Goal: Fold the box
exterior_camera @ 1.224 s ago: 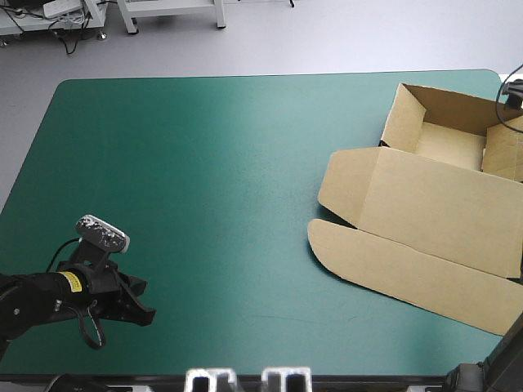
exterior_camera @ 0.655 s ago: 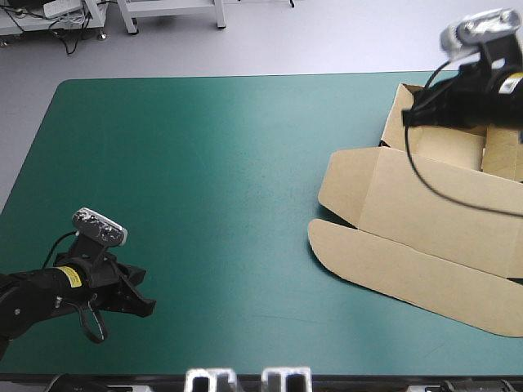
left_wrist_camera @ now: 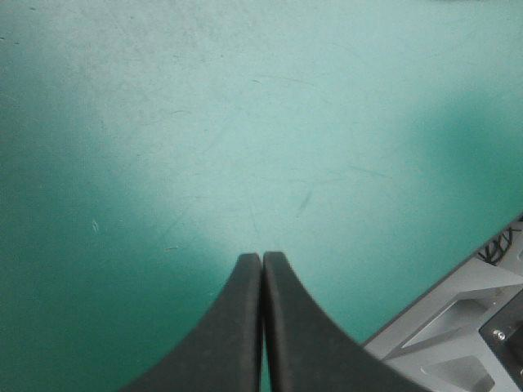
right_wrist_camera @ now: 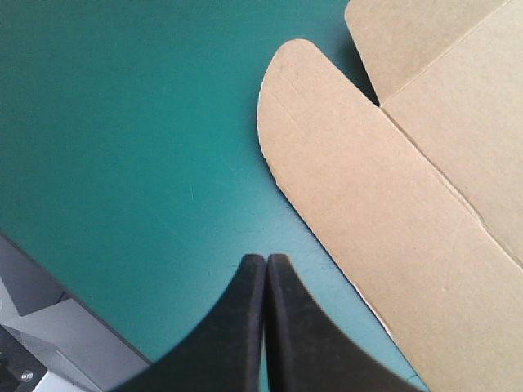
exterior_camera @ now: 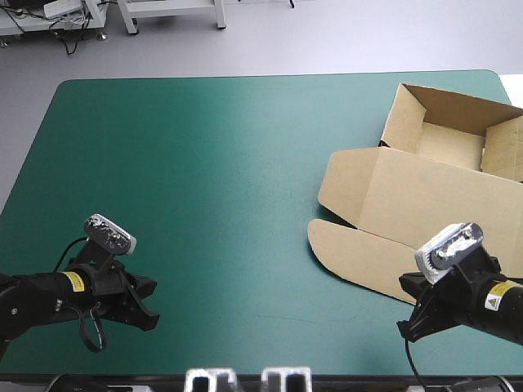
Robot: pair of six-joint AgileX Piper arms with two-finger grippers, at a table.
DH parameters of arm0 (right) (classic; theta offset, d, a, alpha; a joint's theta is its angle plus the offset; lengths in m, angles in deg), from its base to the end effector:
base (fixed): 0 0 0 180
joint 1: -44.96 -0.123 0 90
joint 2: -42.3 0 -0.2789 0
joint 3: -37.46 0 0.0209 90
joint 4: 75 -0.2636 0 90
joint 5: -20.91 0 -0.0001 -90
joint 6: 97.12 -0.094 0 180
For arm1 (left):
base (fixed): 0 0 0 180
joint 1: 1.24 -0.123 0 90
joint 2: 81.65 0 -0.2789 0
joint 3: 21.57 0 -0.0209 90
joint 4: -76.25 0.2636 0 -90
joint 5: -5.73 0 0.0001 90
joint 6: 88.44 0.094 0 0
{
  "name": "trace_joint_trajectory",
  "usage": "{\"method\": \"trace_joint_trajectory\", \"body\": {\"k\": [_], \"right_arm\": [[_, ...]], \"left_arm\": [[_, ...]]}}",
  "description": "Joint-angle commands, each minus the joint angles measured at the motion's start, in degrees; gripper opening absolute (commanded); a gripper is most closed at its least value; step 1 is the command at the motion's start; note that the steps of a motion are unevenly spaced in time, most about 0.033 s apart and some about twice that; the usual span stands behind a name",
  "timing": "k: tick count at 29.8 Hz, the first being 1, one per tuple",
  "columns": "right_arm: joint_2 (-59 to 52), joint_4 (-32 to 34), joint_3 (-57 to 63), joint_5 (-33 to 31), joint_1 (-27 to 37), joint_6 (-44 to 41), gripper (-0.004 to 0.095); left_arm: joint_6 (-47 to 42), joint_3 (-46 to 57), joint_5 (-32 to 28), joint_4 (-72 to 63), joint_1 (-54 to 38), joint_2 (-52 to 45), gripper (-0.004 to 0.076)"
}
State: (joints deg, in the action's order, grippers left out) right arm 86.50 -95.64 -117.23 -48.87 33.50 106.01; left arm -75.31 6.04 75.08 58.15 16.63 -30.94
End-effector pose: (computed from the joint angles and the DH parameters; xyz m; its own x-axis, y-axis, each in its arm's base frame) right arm 0.0908 0.0501 0.3633 -0.5919 -0.3808 -0.7104 -0.5865 0.8080 0.0556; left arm 0.1121 -0.0649 0.3375 -0.7394 0.3531 -0.5733 0.5334 0.8268 -0.1787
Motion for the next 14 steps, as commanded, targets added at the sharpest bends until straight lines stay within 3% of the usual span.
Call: {"method": "trace_joint_trajectory", "body": {"k": [1,14], "right_arm": [[-2.60,-1.21,1.27,5.28,-0.07,0.61,-0.0019],[-3.26,-1.21,1.93,4.95,-0.07,0.61,-0.0020]], "left_arm": [[0.20,-1.08,-1.59,-2.75,0.03,-1.11,-0.0010],[-0.23,4.27,-2.08,-2.83,0.03,-5.00,-0.0010]]}}
